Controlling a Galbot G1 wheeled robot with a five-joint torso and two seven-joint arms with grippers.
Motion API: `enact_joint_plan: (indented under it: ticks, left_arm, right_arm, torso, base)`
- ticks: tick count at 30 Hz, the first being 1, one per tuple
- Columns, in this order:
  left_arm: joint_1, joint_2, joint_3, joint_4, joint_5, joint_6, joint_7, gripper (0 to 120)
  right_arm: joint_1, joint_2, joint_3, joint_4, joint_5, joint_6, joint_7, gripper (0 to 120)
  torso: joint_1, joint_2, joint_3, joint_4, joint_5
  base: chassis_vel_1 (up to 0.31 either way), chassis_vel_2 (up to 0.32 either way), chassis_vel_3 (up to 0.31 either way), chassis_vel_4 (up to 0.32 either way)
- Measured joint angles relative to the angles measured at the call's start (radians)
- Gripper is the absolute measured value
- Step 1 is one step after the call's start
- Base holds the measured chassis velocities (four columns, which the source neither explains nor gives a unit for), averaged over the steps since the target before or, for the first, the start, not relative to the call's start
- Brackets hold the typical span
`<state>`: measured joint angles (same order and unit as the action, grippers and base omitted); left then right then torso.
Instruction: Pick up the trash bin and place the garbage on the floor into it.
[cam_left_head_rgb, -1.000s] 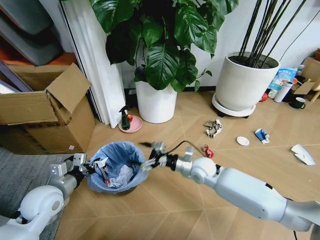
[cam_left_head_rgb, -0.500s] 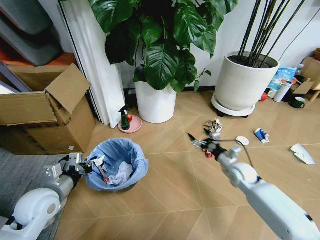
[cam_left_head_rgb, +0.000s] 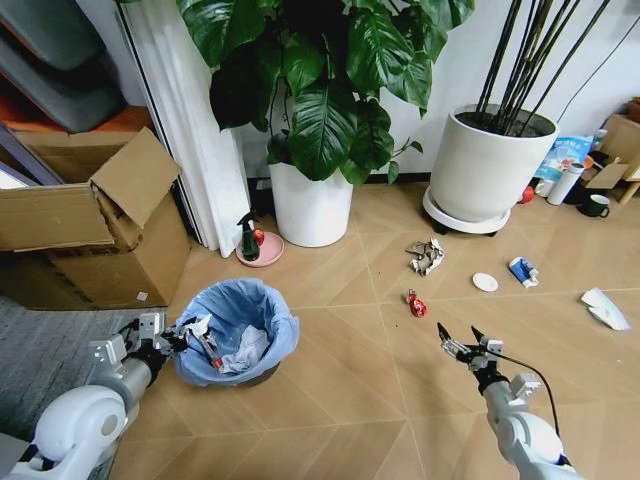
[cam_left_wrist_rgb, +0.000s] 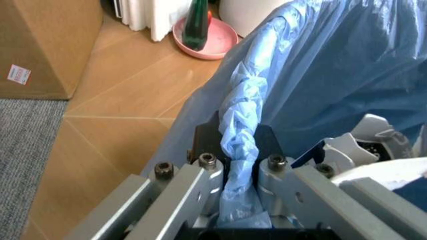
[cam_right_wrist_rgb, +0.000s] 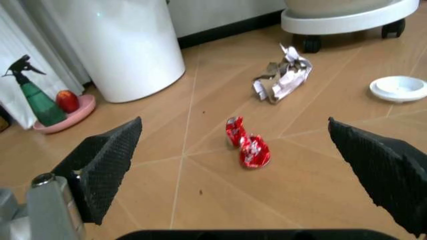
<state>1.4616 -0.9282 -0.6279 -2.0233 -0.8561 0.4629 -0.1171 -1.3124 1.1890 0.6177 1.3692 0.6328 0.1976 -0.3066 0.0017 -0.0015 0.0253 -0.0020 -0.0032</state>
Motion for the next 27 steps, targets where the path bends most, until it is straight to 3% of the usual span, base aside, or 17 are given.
enact_joint_plan:
  ticks: [27]
  left_arm:
    - [0.010, -0.016, 0.003, -0.016, 0.011, -0.001, -0.001, 1]
  right_arm:
    - [-0.017, -0.015, 0.004, 0.012, -0.003, 0.006, -0.022, 100]
  torso:
    - [0.000, 0.000, 0.000, -0.0001, 0.0003]
  base:
    - [-0.158, 0.002, 0.157, -0.005]
